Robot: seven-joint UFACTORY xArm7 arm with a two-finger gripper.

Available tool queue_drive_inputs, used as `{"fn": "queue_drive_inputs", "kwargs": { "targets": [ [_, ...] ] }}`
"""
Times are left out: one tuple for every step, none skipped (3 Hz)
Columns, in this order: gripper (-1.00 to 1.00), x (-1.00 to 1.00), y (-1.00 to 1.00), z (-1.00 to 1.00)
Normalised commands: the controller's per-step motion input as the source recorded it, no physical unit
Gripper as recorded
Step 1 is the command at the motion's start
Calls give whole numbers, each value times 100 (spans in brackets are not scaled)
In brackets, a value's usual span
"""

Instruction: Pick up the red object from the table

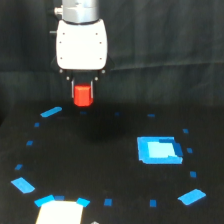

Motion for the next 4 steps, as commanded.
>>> {"fn": "queue_drive_inputs", "kwargs": {
  "targets": [
    [-100, -7, -26, -3],
    [-100, -14, -70, -10],
    [-100, -8, -26, -41],
    [-100, -25, -16, 9]
  ]
}}
